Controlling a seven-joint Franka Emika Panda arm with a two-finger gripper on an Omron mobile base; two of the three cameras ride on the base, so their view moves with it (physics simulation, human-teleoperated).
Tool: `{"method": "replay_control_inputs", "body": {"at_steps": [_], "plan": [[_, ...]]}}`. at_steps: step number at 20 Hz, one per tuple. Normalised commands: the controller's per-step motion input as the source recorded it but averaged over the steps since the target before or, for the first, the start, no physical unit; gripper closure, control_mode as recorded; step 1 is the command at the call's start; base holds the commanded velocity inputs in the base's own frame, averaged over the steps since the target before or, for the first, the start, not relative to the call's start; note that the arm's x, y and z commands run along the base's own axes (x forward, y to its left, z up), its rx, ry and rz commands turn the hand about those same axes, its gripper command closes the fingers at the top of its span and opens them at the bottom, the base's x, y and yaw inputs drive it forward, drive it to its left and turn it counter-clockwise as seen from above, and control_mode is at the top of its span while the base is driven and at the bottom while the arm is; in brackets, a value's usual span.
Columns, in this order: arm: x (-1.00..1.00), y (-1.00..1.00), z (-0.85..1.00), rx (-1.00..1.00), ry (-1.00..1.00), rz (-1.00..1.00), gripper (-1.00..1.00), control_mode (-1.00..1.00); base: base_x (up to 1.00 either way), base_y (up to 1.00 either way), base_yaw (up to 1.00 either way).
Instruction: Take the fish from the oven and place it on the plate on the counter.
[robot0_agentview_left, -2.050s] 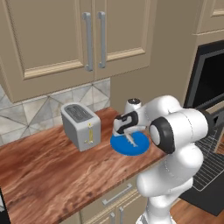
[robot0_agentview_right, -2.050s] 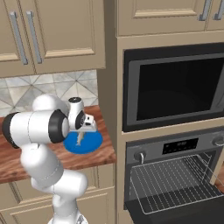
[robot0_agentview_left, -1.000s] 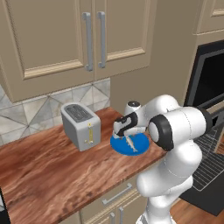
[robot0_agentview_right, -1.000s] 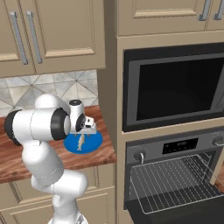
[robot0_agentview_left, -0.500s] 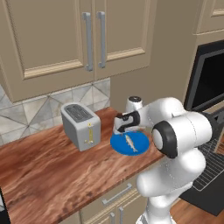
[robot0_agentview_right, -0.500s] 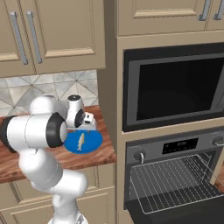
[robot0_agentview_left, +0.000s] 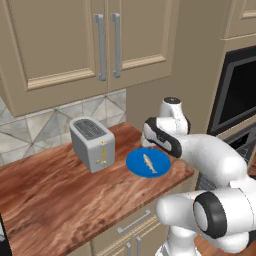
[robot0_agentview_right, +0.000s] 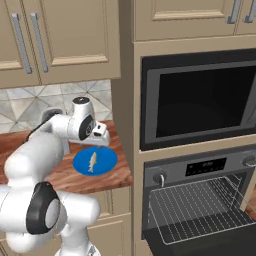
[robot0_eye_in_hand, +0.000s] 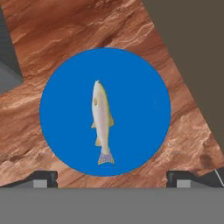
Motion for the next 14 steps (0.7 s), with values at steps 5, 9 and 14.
{"method": "replay_control_inputs", "body": {"at_steps": [5, 9, 14], "plan": [[-1.00, -0.09, 0.68, 0.00, 0.01, -0.02, -1.00, -1.00, 0.00, 0.00, 0.00], [-1.00, 0.00, 0.69, 0.00, 0.00, 0.00, -1.00, -1.00, 0.00, 0.00, 0.00], [-1.00, 0.04, 0.56, 0.00, 0.00, 0.00, -1.00, -1.00, 0.00, 0.00, 0.00]]}}
